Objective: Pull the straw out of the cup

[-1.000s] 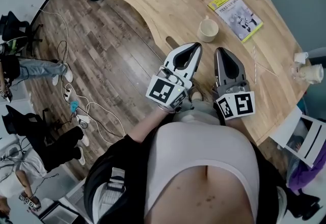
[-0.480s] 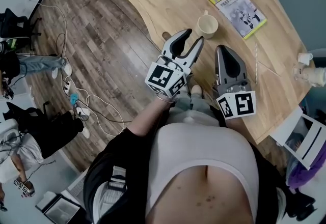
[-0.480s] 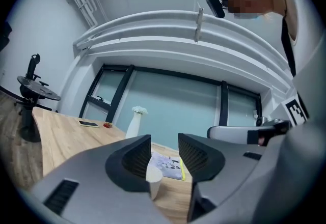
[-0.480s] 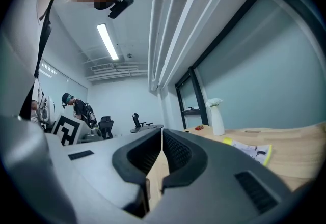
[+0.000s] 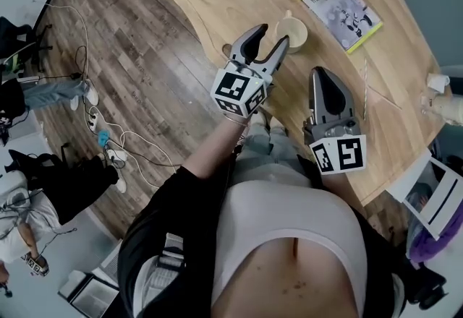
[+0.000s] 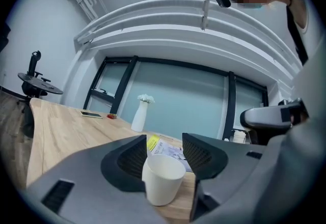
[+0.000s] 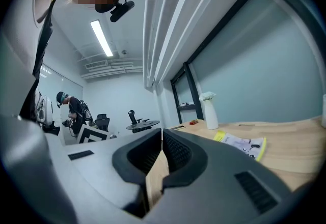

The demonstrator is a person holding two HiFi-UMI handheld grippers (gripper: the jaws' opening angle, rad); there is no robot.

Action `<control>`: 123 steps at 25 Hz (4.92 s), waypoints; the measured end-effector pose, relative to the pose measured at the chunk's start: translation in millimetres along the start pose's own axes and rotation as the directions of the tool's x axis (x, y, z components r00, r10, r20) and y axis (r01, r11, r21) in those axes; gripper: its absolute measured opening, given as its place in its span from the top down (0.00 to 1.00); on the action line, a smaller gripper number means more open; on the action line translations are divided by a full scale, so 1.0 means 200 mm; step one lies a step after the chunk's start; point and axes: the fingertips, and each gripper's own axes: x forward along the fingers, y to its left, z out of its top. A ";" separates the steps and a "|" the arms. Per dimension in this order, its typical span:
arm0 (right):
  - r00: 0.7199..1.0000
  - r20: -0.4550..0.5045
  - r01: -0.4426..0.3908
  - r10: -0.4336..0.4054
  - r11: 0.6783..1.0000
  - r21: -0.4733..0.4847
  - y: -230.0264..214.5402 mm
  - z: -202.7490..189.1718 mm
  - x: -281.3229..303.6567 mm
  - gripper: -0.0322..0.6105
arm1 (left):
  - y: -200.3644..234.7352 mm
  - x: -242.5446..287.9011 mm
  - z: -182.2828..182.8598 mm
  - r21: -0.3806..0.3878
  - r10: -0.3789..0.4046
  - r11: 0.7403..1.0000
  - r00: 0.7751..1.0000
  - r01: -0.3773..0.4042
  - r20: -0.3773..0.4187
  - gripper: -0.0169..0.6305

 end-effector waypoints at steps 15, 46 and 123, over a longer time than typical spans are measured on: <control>0.998 -0.056 -0.005 0.007 1.000 0.030 -0.04 -0.14 0.02 0.90 | 0.15 0.21 -0.20 -0.096 0.021 0.995 0.998 -0.027 -0.064 0.66; 0.998 -0.061 -0.009 0.014 0.996 0.091 -0.04 -0.19 0.04 0.90 | 0.16 0.25 -0.19 -0.074 0.049 0.996 0.998 -0.052 -0.042 0.89; 0.997 0.058 -0.062 0.058 0.995 0.073 0.09 0.04 -0.02 0.90 | -0.10 0.02 0.29 0.016 -0.015 1.000 0.991 0.013 0.131 0.91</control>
